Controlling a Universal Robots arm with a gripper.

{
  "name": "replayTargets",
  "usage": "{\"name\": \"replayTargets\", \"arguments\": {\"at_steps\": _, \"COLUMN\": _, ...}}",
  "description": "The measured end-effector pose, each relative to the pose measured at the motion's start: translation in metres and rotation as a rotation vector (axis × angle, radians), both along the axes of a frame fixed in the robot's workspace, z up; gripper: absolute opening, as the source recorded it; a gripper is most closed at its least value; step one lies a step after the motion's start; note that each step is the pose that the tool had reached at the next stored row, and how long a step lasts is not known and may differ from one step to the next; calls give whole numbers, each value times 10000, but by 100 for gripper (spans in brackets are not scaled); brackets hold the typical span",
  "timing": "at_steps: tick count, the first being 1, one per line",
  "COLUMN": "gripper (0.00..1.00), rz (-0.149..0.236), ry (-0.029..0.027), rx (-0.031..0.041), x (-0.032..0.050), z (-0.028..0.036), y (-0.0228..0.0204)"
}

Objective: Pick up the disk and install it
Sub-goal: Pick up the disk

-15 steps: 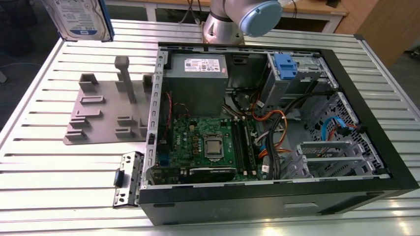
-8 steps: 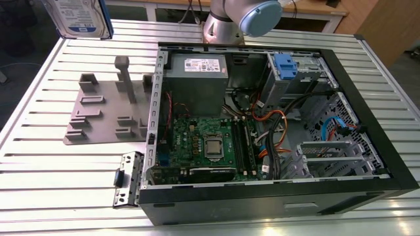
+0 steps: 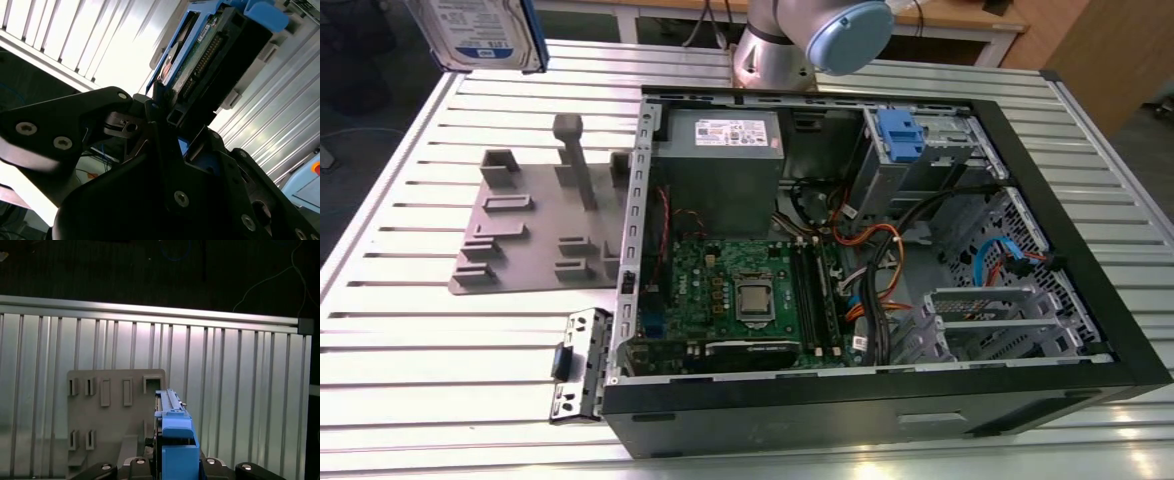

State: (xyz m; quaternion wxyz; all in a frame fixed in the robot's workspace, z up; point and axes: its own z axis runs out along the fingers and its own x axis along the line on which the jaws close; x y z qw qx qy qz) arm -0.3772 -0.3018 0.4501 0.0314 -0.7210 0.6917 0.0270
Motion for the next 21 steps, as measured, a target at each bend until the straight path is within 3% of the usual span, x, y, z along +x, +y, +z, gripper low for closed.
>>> {"name": "replayTargets", "arguments": {"at_steps": 21, "gripper": 36, "rz": 0, "ry": 1, "rx": 1, "x": 0, "z": 189, "y": 0}}
